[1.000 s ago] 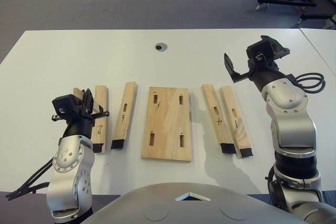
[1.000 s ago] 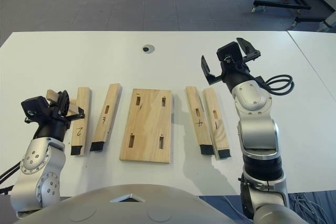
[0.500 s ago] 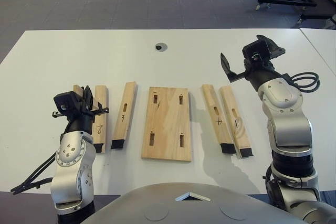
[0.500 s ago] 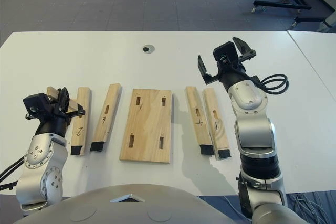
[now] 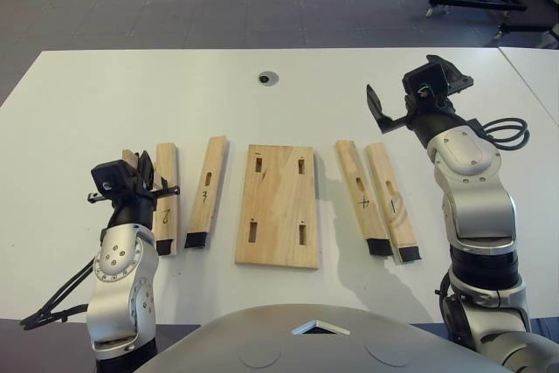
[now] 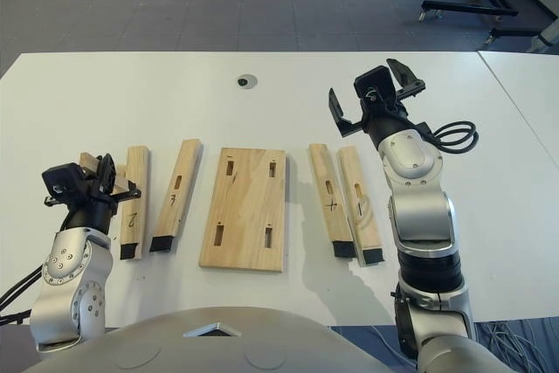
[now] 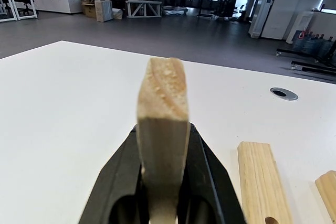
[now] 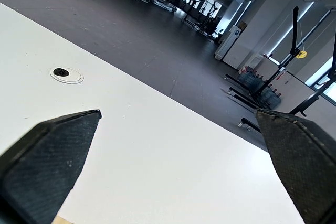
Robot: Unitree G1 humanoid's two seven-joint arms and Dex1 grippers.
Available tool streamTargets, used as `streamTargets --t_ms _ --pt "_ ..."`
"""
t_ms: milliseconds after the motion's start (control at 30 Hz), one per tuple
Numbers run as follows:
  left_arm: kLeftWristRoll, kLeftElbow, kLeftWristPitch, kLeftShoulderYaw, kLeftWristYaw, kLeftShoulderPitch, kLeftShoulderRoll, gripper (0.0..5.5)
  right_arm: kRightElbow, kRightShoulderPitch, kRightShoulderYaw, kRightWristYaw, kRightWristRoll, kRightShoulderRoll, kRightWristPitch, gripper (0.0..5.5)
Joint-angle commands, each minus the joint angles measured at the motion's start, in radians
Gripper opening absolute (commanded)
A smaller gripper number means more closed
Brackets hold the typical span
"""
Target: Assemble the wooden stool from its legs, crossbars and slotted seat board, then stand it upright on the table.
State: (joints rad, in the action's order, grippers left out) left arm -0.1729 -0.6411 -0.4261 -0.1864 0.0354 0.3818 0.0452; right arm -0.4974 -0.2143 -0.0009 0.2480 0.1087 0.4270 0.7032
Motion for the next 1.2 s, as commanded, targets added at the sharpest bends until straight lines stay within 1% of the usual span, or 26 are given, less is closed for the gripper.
streamTargets --t_ms 33,267,533,567,733,867,900,933,967,1000,1200 --pt "0.012 0.019 0.003 0.007 -0.004 -0.002 0.003 0.39 0.011 -0.017 0.000 0.007 0.001 0.006 -0.010 5.40" --pt "0.037 0.072 0.024 0.025 -0.017 -0.007 0.022 0.39 0.015 -0.018 0.000 0.003 0.001 0.000 -0.018 5.40" --pt "0.003 0.104 0.006 0.026 -0.073 -0.039 0.045 0.39 0.023 -0.014 0.001 -0.009 0.006 -0.008 -0.027 5.40" --pt "-0.009 0.109 -0.007 0.025 -0.086 -0.048 0.052 0.75 0.024 -0.012 0.001 -0.011 0.007 -0.010 -0.029 5.40" --pt "-0.018 0.121 -0.038 0.017 -0.126 -0.111 0.101 1.41 0.020 -0.004 0.005 -0.028 0.013 -0.028 -0.033 5.40" --pt "0.001 0.098 -0.045 0.010 -0.118 -0.151 0.127 2.06 0.005 0.011 0.015 -0.044 0.018 -0.049 -0.030 5.40" --pt "0.001 0.097 -0.048 0.003 -0.116 -0.161 0.134 2.14 0.001 0.017 0.013 -0.048 0.018 -0.053 -0.029 5.40" --pt "0.000 0.092 -0.051 -0.003 -0.115 -0.165 0.139 2.36 -0.002 0.021 0.013 -0.053 0.019 -0.057 -0.028 5.40" --pt "-0.001 0.090 -0.053 -0.007 -0.114 -0.168 0.143 2.46 -0.004 0.024 0.012 -0.055 0.019 -0.059 -0.028 5.40" --pt "0.004 0.081 -0.067 0.000 -0.121 -0.165 0.156 2.53 -0.005 0.029 0.013 -0.060 0.020 -0.064 -0.028 5.40" --pt "-0.010 0.016 -0.062 0.011 -0.170 -0.190 0.204 3.42 -0.004 0.068 0.032 -0.103 0.031 -0.107 -0.038 5.40"
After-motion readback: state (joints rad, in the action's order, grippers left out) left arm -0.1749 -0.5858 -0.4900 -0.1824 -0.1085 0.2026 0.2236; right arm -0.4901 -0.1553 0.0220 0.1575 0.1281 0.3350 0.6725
